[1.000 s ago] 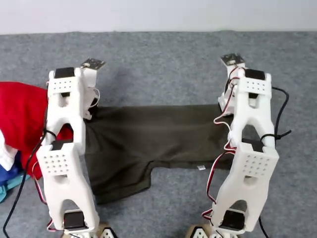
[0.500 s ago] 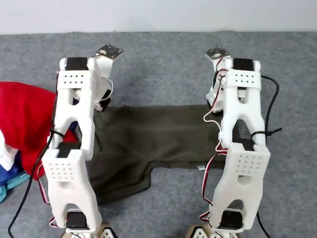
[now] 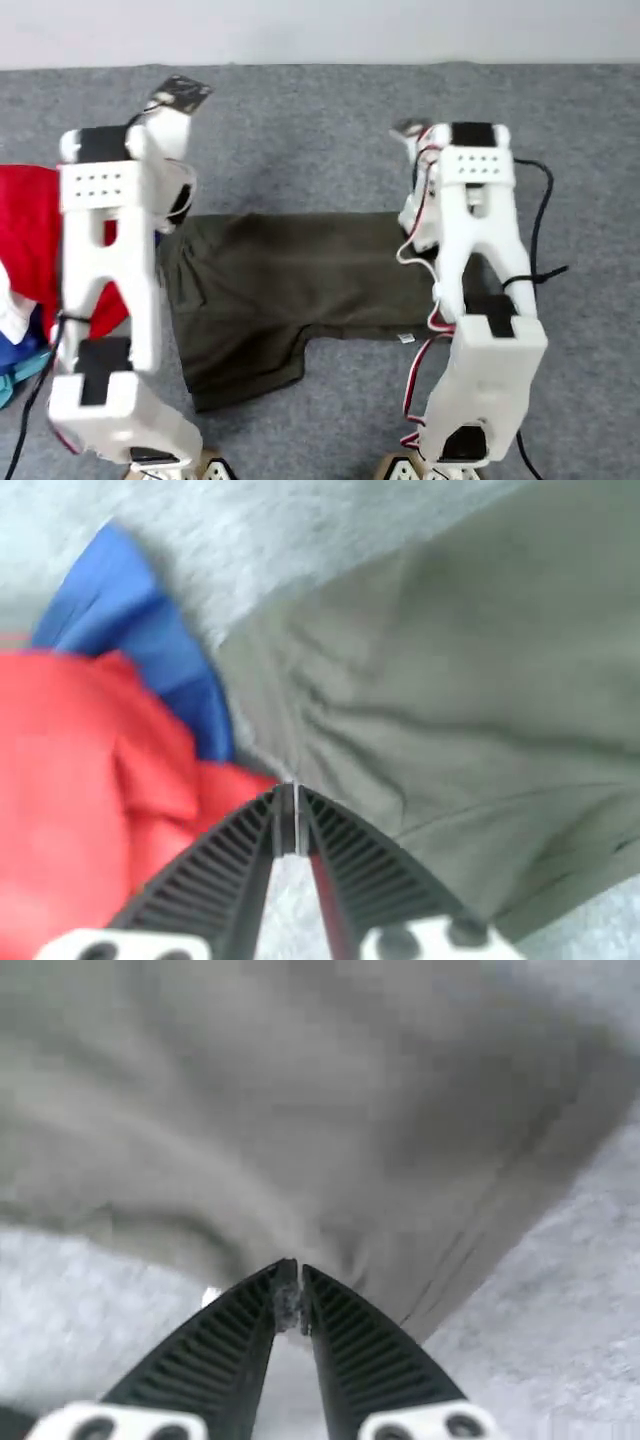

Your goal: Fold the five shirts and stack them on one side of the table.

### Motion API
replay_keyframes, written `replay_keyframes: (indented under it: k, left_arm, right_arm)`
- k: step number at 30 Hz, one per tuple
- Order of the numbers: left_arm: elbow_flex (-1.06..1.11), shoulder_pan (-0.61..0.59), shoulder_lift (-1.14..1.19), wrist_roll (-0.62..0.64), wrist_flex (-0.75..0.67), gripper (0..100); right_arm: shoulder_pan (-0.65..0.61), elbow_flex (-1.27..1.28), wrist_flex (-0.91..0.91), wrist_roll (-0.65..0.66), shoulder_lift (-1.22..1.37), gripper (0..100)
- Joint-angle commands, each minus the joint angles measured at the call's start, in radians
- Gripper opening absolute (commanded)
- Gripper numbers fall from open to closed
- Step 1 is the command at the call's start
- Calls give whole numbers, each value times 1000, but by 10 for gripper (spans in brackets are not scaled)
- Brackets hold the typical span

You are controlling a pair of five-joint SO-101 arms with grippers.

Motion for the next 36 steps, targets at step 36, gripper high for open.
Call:
replay_keyframes:
  k: [36]
  left_arm:
    - [303,-571,-565,-157,25,15]
  right_arm:
    - [-226,643,-122,187,-599,10]
